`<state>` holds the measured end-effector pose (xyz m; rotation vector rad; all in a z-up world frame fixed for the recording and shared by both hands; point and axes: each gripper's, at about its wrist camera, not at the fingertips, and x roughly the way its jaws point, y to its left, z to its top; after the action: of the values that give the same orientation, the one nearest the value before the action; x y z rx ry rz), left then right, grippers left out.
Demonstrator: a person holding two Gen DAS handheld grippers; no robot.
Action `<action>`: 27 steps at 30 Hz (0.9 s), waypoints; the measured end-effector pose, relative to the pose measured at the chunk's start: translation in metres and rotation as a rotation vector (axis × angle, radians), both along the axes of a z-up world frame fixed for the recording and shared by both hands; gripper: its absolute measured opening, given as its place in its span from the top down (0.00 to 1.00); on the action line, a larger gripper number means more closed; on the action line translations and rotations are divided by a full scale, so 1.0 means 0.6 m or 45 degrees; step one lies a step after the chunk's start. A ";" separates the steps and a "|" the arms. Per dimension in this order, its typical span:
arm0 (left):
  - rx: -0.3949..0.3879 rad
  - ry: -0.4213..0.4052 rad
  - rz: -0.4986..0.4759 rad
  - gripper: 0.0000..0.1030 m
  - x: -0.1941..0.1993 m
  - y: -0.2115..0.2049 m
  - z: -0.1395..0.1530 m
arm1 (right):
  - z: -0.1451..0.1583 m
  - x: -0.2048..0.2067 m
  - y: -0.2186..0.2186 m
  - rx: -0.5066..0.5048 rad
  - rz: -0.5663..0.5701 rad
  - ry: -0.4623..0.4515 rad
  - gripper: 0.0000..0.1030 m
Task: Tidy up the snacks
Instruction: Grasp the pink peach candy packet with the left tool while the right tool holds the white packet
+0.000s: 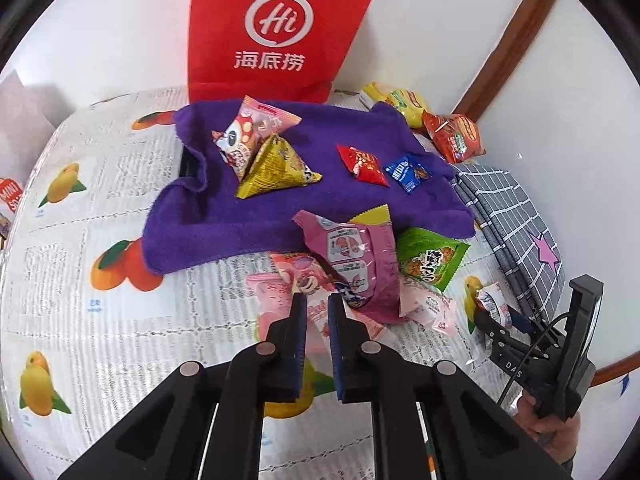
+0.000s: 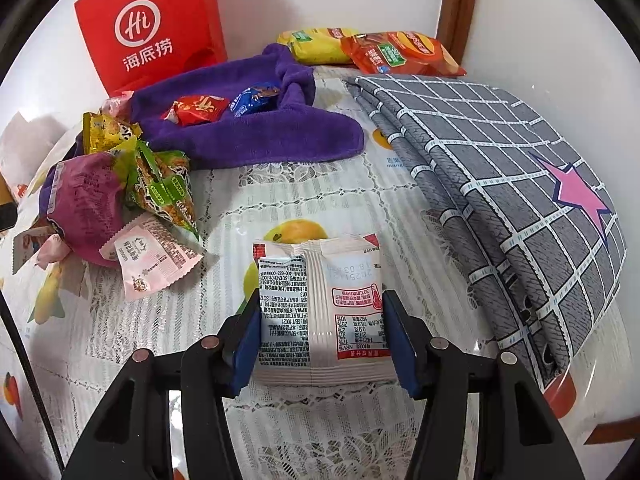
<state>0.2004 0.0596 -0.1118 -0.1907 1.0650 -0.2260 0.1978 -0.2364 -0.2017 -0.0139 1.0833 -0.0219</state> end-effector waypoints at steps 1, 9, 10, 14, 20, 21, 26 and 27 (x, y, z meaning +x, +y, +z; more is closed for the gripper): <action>-0.005 -0.003 0.007 0.90 -0.002 0.005 0.002 | 0.001 -0.001 0.000 0.004 -0.002 0.009 0.46; -0.054 -0.030 0.077 0.90 -0.013 0.056 0.022 | 0.013 -0.009 0.002 0.078 -0.010 0.053 0.46; -0.063 -0.033 0.084 0.90 -0.015 0.063 0.024 | 0.014 -0.010 0.003 0.089 -0.011 0.056 0.46; -0.083 -0.016 0.109 0.90 -0.018 0.082 0.025 | 0.020 -0.012 0.009 0.125 -0.003 0.064 0.47; -0.189 0.054 0.083 0.74 -0.006 0.065 0.000 | 0.019 -0.013 0.021 0.133 0.018 0.074 0.47; -0.192 0.061 0.077 0.69 -0.004 0.058 -0.005 | 0.019 -0.013 0.022 0.132 0.021 0.074 0.47; -0.185 0.107 0.051 0.65 0.015 0.023 -0.036 | 0.018 -0.012 0.013 0.127 0.025 0.074 0.46; -0.185 0.123 0.057 0.65 0.020 0.021 -0.044 | 0.018 -0.011 0.009 0.124 0.020 0.075 0.46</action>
<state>0.2122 0.0722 -0.1382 -0.3586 1.1398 -0.2557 0.1912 -0.2312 -0.1911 0.0646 1.1424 0.0457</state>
